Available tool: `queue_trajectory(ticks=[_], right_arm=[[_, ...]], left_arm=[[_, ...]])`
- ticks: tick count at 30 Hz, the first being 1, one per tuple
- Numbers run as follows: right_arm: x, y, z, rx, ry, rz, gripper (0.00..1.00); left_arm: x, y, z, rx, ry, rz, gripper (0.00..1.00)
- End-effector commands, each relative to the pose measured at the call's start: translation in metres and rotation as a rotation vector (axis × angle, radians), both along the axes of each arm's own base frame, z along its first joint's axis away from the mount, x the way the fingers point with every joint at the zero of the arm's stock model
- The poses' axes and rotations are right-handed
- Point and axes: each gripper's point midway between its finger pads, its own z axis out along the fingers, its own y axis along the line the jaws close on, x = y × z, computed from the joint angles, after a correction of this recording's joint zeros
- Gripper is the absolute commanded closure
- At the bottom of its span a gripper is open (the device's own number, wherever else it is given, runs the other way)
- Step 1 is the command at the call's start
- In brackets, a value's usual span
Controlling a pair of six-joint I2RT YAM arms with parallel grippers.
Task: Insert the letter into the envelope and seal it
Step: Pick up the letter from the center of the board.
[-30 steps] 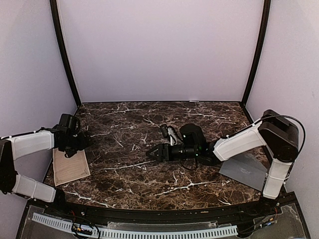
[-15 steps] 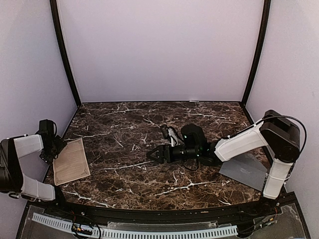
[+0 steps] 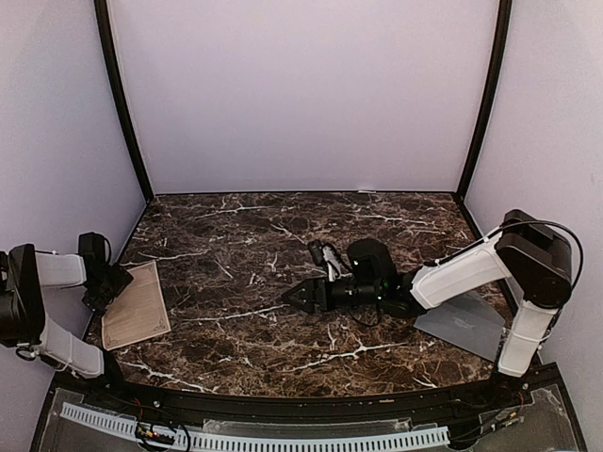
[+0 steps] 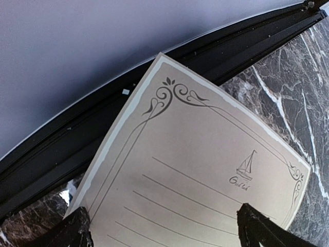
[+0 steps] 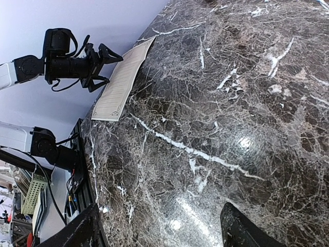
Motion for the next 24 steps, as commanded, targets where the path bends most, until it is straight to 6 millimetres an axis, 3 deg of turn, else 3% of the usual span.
queue_trajectory(ticks=[1, 6, 13, 19, 24], right_arm=[[0.005, -0.003, 0.017, 0.050, -0.037, -0.020, 0.23], [0.004, -0.002, 0.016, 0.060, -0.029, -0.017, 0.23], [0.007, 0.003, 0.017, 0.061, -0.029, -0.012, 0.23], [0.009, 0.005, 0.019, 0.070, -0.023, -0.019, 0.23], [0.011, 0.008, 0.017, 0.080, 0.004, -0.033, 0.23]], left_arm=[[0.003, -0.013, -0.008, -0.056, -0.014, -0.061, 0.01], [0.008, -0.036, -0.020, -0.163, -0.040, -0.136, 0.01], [0.025, -0.087, -0.022, -0.215, -0.038, -0.326, 0.02], [0.028, -0.139, -0.025, -0.228, 0.013, -0.500, 0.03], [0.020, -0.201, -0.034, -0.306, 0.042, -0.616, 0.03]])
